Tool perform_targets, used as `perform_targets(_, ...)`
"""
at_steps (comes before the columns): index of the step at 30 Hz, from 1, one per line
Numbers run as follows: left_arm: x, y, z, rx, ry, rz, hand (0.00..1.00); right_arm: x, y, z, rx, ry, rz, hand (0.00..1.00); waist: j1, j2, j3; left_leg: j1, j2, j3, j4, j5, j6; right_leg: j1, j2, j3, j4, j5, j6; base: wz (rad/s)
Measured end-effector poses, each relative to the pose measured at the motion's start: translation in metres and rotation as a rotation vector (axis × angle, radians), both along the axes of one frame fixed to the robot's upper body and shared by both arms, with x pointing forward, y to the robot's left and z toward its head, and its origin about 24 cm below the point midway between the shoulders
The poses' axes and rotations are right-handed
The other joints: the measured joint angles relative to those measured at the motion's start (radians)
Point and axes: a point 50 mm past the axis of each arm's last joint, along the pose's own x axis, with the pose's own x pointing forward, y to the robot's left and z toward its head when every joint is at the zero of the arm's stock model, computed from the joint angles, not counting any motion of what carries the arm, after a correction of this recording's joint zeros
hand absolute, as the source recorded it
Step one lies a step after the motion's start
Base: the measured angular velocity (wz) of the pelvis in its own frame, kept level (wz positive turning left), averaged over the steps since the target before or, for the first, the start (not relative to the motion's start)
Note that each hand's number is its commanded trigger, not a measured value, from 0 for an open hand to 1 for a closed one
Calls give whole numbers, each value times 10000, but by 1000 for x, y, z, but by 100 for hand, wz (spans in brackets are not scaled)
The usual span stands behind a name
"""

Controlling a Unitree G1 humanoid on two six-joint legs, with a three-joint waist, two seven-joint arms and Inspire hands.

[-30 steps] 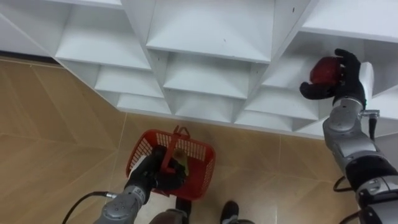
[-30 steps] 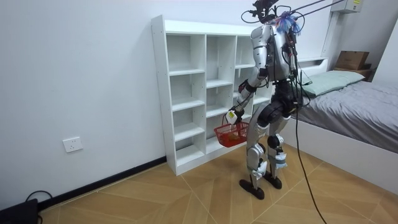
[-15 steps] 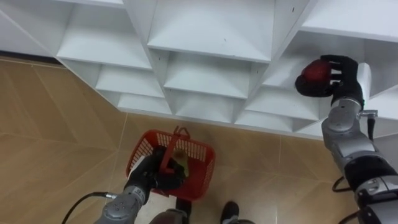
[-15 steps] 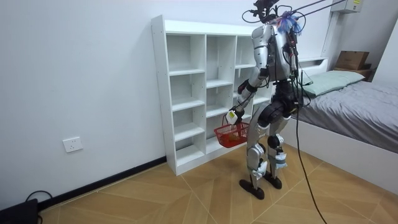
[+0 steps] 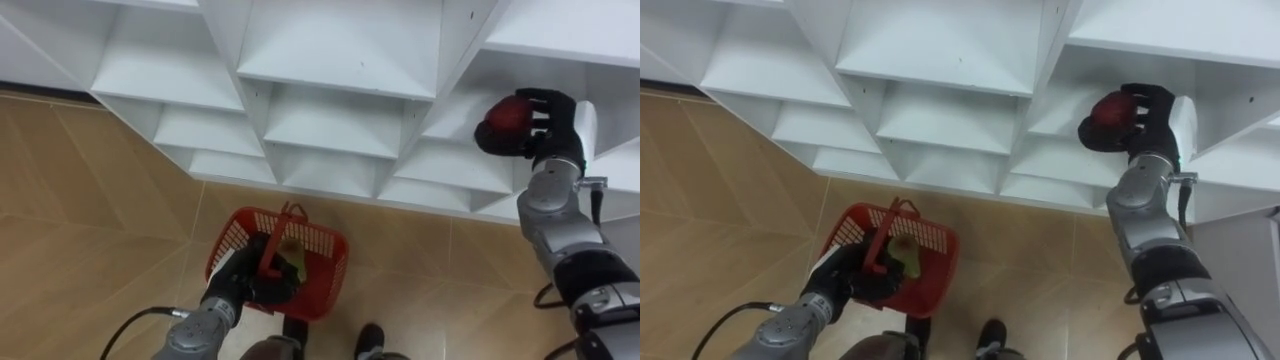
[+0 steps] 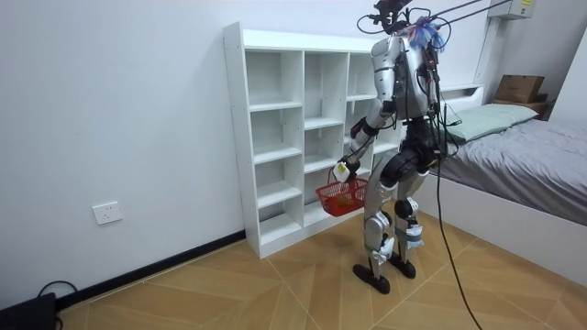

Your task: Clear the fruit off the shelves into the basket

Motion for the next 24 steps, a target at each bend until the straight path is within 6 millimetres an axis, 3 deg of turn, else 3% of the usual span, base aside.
perform_targets(9, 6, -2, 4, -214, -181, 75, 100, 2, 10, -5, 155, 475, 1111, 100, 57, 86, -38, 654, 27, -54, -331, 4, -12, 812, 90, -162, -567, 87, 27, 3)
perform_targets(15, 7, -7, 5, -304, -260, 81, 100, 1, 26, -4, 389, 264, 2106, 100, 94, 219, -117, 1003, 26, -33, -432, 4, -13, 1183, 114, -149, -722, 96, 42, 0)
perform_targets(24, 9, -9, 11, -501, -768, 129, 100, -11, 42, -16, 703, 481, 3132, 100, -204, 250, -166, 1950, 44, 14, -731, -8, -33, 2113, 186, -93, -1032, 114, 69, -1)
